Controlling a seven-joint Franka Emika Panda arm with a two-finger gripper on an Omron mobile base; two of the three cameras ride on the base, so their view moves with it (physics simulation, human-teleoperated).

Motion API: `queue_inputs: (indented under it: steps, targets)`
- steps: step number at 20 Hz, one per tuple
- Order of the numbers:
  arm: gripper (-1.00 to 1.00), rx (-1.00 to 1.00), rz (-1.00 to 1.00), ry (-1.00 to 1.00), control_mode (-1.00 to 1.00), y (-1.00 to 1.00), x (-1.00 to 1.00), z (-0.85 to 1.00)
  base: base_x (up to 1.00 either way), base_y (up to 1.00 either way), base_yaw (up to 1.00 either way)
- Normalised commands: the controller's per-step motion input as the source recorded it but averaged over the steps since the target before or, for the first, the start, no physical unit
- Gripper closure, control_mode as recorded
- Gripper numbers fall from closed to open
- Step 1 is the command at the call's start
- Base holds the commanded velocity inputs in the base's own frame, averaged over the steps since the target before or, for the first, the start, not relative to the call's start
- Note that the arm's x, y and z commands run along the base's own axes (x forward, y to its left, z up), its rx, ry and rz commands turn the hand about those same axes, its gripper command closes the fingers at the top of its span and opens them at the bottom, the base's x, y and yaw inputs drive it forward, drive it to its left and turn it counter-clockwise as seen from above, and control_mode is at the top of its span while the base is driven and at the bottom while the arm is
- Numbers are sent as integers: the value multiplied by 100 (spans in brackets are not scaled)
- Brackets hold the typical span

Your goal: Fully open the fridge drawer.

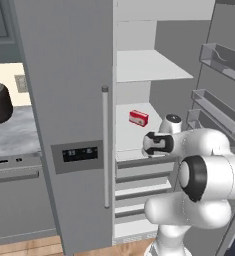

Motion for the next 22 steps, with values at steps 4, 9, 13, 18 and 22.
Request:
queue_inputs:
  steps: [4, 9, 13, 18, 22]
  targets:
    - [-100, 0, 0, -8, -100, -1, 19, -24, 0, 0, 0]
    - [-100, 0, 0, -5, -100, -3, 19, -18, 0, 0, 0]
    - [-100, 2, 0, -2, -100, -7, 18, -9, 0, 0, 0]
    - [-100, 1, 0, 0, -100, -5, 22, -5, 0, 0, 0]
    - [-100, 0, 0, 0, -100, -1, 23, -9, 0, 0, 0]
